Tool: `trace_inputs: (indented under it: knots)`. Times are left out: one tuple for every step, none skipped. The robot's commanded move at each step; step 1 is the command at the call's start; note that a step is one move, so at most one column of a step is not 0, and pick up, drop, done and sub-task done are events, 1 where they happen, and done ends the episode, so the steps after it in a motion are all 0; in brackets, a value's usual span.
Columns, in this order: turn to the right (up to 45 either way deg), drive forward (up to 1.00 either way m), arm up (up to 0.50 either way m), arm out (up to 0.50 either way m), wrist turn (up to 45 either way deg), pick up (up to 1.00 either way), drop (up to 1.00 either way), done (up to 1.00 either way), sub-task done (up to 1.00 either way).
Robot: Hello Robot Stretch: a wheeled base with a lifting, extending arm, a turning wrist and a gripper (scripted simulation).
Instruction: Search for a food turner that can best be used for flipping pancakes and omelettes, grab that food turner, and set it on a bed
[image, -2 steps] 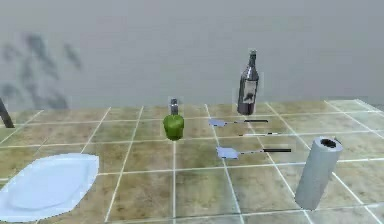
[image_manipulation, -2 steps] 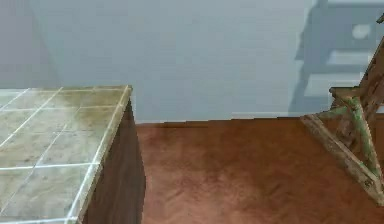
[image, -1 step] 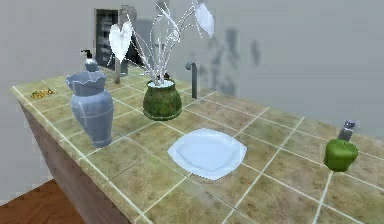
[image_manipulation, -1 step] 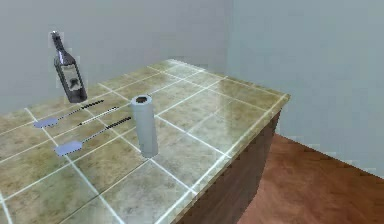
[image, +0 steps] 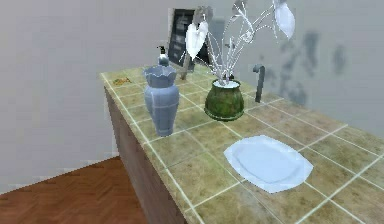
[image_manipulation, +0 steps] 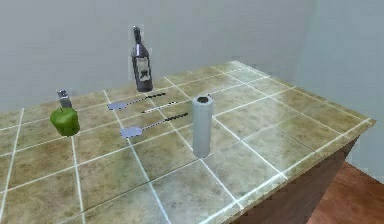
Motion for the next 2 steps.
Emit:
trace_inputs:
  knots:
    - [0.0, 0.00, 0.50, 0.00, 0.0, 0.00, 0.00, 0.00, 0.00]
    - [0.0, 0.00, 0.38, 0.00, 0.0, 0.00, 0.00, 0.00, 0.00]
